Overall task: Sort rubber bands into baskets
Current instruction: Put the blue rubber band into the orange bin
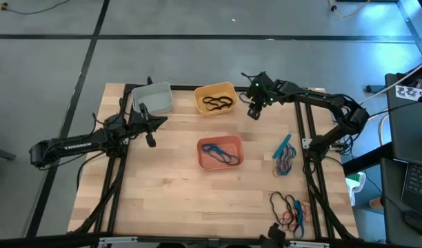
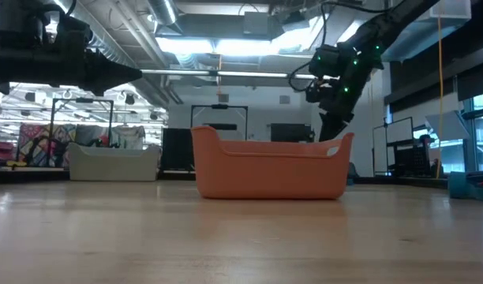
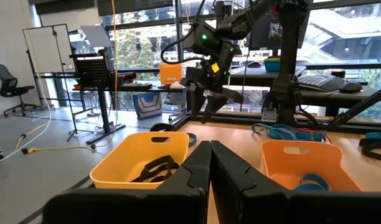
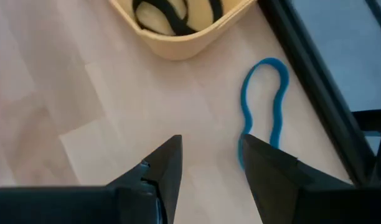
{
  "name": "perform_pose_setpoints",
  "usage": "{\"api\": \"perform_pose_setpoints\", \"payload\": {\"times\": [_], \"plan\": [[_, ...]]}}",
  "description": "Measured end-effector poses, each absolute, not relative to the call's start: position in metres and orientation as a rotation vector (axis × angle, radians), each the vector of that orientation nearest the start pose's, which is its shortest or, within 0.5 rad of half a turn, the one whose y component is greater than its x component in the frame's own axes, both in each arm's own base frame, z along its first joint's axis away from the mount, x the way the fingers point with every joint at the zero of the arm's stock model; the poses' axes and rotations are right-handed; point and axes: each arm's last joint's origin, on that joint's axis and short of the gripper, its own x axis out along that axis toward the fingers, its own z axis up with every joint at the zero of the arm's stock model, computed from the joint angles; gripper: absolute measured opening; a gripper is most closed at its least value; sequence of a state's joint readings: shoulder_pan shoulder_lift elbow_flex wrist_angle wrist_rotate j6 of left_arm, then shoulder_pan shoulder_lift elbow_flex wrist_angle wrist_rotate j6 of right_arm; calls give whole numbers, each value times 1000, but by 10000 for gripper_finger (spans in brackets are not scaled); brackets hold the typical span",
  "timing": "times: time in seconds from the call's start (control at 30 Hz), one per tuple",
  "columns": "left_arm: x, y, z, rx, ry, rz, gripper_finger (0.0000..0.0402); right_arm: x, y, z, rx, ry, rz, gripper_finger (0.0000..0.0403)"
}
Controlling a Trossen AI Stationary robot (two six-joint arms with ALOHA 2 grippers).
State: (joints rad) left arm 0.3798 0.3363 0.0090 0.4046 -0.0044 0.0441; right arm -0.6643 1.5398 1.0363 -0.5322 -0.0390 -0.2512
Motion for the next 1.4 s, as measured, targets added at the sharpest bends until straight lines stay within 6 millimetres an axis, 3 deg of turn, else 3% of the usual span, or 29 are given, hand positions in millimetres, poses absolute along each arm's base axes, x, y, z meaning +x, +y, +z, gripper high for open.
{"api": "perform_pose_setpoints", "payload": {"times": [0.2, 0.47, 0.63, 1.4], "plan": [[110, 44, 176, 58, -68, 386, 5, 242, -190, 216, 122, 1043, -521, 185], [110, 44, 176, 58, -68, 386, 5, 241, -208, 195, 158, 1096, -594, 273], [110, 44, 176, 57, -68, 386, 5, 240, -219, 188, 148, 1085, -645, 306], [110, 44, 176, 54, -69, 385, 5, 245, -247, 138, 156, 1133, -664, 308]]}}
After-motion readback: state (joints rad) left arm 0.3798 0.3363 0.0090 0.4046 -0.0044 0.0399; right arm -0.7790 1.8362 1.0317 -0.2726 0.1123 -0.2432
